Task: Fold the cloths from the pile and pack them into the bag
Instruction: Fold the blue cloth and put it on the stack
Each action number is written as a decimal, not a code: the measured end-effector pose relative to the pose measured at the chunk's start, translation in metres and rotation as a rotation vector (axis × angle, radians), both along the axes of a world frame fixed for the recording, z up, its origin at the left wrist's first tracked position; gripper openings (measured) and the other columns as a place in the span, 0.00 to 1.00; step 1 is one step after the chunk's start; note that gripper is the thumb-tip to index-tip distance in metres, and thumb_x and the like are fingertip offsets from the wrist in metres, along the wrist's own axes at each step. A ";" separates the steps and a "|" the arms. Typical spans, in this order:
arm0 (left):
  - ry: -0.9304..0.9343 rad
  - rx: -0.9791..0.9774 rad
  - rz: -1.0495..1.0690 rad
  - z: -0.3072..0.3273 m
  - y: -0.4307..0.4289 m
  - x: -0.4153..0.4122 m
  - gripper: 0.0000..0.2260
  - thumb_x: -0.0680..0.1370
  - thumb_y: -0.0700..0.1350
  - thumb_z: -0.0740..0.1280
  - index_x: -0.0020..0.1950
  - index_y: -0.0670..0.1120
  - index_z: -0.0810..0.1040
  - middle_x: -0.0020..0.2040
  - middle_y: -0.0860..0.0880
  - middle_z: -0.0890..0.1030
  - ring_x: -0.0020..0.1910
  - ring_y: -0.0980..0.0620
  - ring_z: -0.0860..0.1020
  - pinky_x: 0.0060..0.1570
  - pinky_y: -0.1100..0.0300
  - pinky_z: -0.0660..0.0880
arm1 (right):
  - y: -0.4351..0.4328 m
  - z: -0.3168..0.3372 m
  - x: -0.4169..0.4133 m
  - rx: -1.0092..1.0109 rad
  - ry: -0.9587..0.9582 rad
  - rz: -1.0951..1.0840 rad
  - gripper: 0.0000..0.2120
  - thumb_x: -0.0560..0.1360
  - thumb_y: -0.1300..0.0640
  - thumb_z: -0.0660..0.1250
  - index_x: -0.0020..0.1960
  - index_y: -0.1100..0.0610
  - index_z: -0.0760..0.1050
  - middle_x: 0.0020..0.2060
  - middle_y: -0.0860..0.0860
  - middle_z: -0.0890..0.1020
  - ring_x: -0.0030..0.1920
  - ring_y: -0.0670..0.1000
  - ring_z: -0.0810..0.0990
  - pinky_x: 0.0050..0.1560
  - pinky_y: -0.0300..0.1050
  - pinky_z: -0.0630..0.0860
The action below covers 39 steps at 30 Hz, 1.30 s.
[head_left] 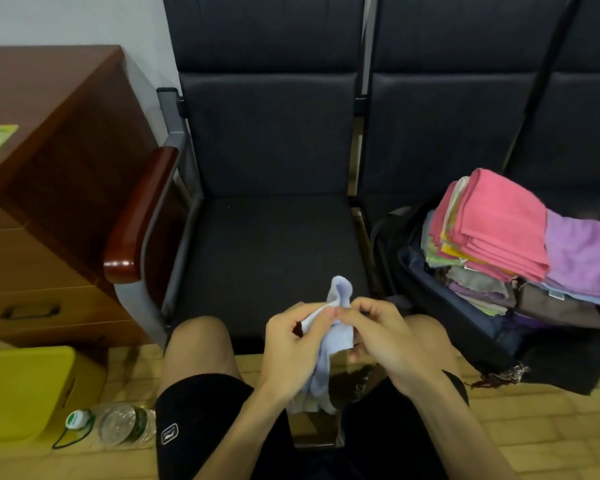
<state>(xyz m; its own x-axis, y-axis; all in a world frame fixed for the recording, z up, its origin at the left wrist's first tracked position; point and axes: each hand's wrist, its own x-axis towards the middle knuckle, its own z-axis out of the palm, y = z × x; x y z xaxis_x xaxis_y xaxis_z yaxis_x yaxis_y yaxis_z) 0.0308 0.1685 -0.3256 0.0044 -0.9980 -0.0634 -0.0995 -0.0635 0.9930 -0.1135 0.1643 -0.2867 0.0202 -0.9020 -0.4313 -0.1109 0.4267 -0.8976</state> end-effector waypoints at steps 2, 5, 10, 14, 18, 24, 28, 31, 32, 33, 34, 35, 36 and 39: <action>0.022 -0.004 -0.022 0.002 0.002 -0.001 0.08 0.79 0.43 0.69 0.45 0.54 0.86 0.44 0.51 0.86 0.48 0.55 0.84 0.51 0.55 0.80 | 0.001 0.000 0.001 0.014 -0.003 -0.007 0.12 0.79 0.59 0.67 0.39 0.64 0.75 0.38 0.61 0.79 0.38 0.53 0.81 0.39 0.44 0.79; 0.030 -0.085 -0.048 0.005 0.004 0.005 0.07 0.79 0.44 0.69 0.48 0.52 0.86 0.44 0.51 0.85 0.47 0.53 0.83 0.48 0.54 0.79 | 0.001 -0.001 0.002 0.027 -0.049 -0.006 0.13 0.79 0.58 0.67 0.39 0.64 0.75 0.42 0.67 0.78 0.43 0.57 0.81 0.36 0.43 0.79; -0.021 -0.192 -0.170 0.011 0.006 0.013 0.11 0.71 0.45 0.78 0.52 0.52 0.85 0.46 0.51 0.82 0.48 0.49 0.82 0.47 0.58 0.79 | -0.002 0.001 0.007 0.025 -0.075 -0.023 0.14 0.79 0.57 0.67 0.42 0.68 0.76 0.40 0.64 0.80 0.41 0.54 0.82 0.40 0.46 0.80; -0.234 -0.278 -0.172 -0.003 0.002 0.018 0.18 0.69 0.49 0.78 0.58 0.55 0.82 0.51 0.56 0.78 0.52 0.51 0.79 0.50 0.58 0.78 | -0.006 0.002 0.012 0.042 -0.098 -0.017 0.11 0.79 0.56 0.67 0.43 0.62 0.80 0.48 0.59 0.85 0.52 0.54 0.85 0.55 0.54 0.81; -0.246 -0.363 -0.105 -0.006 -0.002 0.020 0.09 0.79 0.44 0.70 0.58 0.54 0.82 0.53 0.56 0.80 0.53 0.49 0.80 0.52 0.54 0.79 | -0.002 0.007 0.017 -0.036 -0.095 0.047 0.12 0.80 0.54 0.67 0.49 0.63 0.82 0.49 0.55 0.86 0.54 0.49 0.84 0.59 0.49 0.80; 0.085 -0.144 -0.098 0.008 -0.013 0.025 0.12 0.79 0.47 0.69 0.49 0.38 0.81 0.45 0.46 0.83 0.48 0.59 0.82 0.48 0.67 0.76 | 0.000 -0.005 -0.001 -0.048 -0.216 0.021 0.07 0.76 0.57 0.71 0.49 0.60 0.81 0.50 0.53 0.85 0.56 0.50 0.83 0.57 0.50 0.80; 0.026 -0.171 -0.315 0.018 -0.031 0.041 0.06 0.80 0.42 0.66 0.52 0.45 0.83 0.47 0.48 0.84 0.49 0.54 0.82 0.49 0.61 0.76 | -0.010 -0.036 -0.015 -0.065 -0.245 -0.164 0.25 0.67 0.60 0.78 0.59 0.58 0.72 0.54 0.55 0.81 0.59 0.54 0.80 0.54 0.43 0.76; 0.021 -0.188 -0.484 0.039 -0.045 0.054 0.07 0.80 0.40 0.66 0.53 0.46 0.83 0.48 0.51 0.84 0.50 0.54 0.81 0.49 0.63 0.75 | -0.024 -0.045 -0.024 -0.063 -0.323 0.059 0.45 0.56 0.51 0.85 0.69 0.53 0.69 0.62 0.53 0.80 0.65 0.53 0.77 0.61 0.47 0.74; 0.020 -0.186 -0.532 0.047 -0.047 0.058 0.07 0.80 0.40 0.65 0.54 0.45 0.82 0.48 0.51 0.84 0.49 0.55 0.81 0.49 0.63 0.75 | -0.028 -0.044 -0.025 -0.047 -0.387 0.170 0.45 0.56 0.51 0.85 0.68 0.57 0.71 0.61 0.54 0.81 0.65 0.54 0.78 0.62 0.50 0.75; 0.023 -0.168 -0.573 0.058 -0.049 0.060 0.07 0.80 0.40 0.65 0.54 0.45 0.82 0.48 0.52 0.84 0.49 0.55 0.81 0.49 0.63 0.75 | -0.030 -0.042 -0.024 -0.011 -0.442 0.261 0.41 0.58 0.51 0.85 0.67 0.59 0.73 0.60 0.56 0.82 0.65 0.56 0.78 0.64 0.53 0.75; 0.010 -0.144 -0.605 0.066 -0.052 0.063 0.08 0.79 0.40 0.65 0.54 0.44 0.82 0.48 0.52 0.84 0.50 0.55 0.81 0.49 0.63 0.76 | -0.033 -0.038 -0.023 0.029 -0.484 0.316 0.37 0.60 0.53 0.84 0.65 0.60 0.75 0.60 0.57 0.82 0.63 0.58 0.79 0.64 0.56 0.75; 0.012 -0.118 -0.641 0.075 -0.054 0.068 0.08 0.79 0.39 0.65 0.55 0.43 0.81 0.48 0.51 0.84 0.50 0.55 0.82 0.49 0.62 0.76 | -0.037 -0.032 -0.021 0.044 -0.490 0.353 0.32 0.62 0.55 0.83 0.63 0.60 0.77 0.58 0.58 0.82 0.61 0.58 0.80 0.62 0.57 0.77; 0.000 -0.102 -0.669 0.081 -0.056 0.074 0.08 0.79 0.39 0.65 0.56 0.42 0.81 0.49 0.50 0.85 0.51 0.54 0.82 0.50 0.61 0.77 | -0.041 -0.026 -0.020 0.010 -0.447 0.370 0.25 0.65 0.57 0.81 0.59 0.59 0.79 0.55 0.58 0.83 0.57 0.57 0.81 0.59 0.55 0.78; -0.045 -0.068 -0.662 0.099 -0.061 0.094 0.11 0.79 0.38 0.64 0.59 0.39 0.80 0.53 0.46 0.85 0.55 0.49 0.83 0.53 0.59 0.78 | -0.052 0.011 -0.021 -0.323 -0.098 0.240 0.11 0.70 0.55 0.76 0.43 0.62 0.78 0.38 0.56 0.80 0.40 0.50 0.79 0.44 0.47 0.75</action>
<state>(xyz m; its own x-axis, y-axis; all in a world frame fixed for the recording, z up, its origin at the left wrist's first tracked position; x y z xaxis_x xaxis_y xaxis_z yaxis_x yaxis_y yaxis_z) 0.1248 0.1073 -0.2267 -0.6092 -0.7929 -0.0142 -0.1378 0.0881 0.9865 -0.1343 0.1124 -0.2760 0.2736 -0.9553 -0.1122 -0.0807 0.0934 -0.9924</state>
